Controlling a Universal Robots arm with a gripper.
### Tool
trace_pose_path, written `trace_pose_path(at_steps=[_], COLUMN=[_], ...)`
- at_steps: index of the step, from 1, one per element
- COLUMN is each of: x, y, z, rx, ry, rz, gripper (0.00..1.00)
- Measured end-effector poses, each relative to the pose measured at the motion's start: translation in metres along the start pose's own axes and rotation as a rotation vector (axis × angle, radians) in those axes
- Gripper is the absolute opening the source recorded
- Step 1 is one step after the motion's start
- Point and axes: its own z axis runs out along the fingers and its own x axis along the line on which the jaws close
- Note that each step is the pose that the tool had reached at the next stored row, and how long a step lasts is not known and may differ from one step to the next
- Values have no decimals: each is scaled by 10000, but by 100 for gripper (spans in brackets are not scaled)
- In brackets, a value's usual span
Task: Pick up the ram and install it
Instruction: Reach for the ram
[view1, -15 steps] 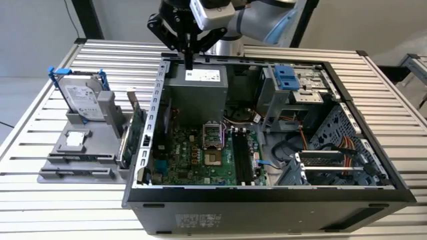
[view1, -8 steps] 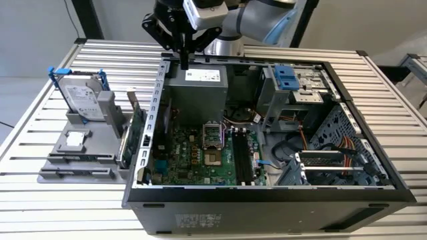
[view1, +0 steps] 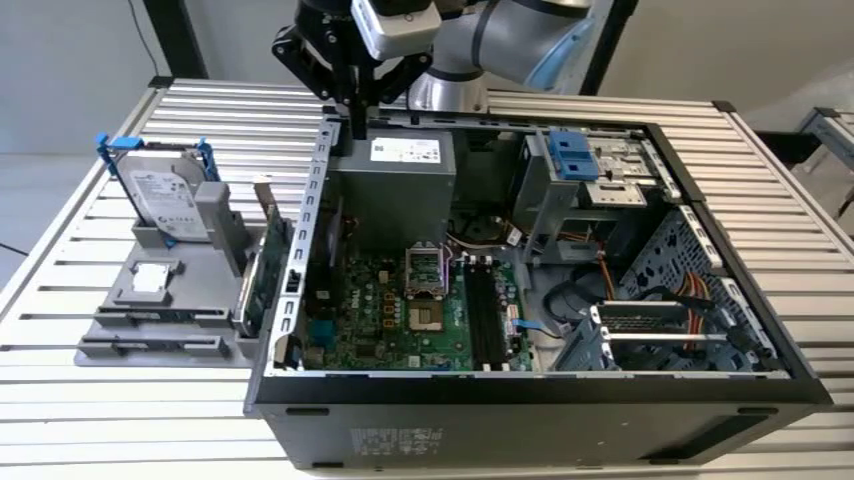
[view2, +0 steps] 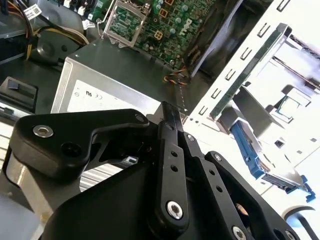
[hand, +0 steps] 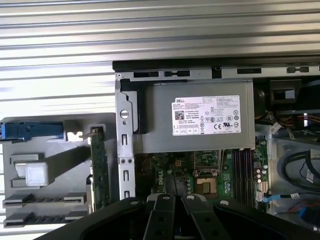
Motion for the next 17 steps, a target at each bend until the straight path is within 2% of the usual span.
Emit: trace_pose_path(at_steps=[17], x=[154], y=[-11], z=[-4], rx=[1], ry=[1], rz=[0], gripper=[0])
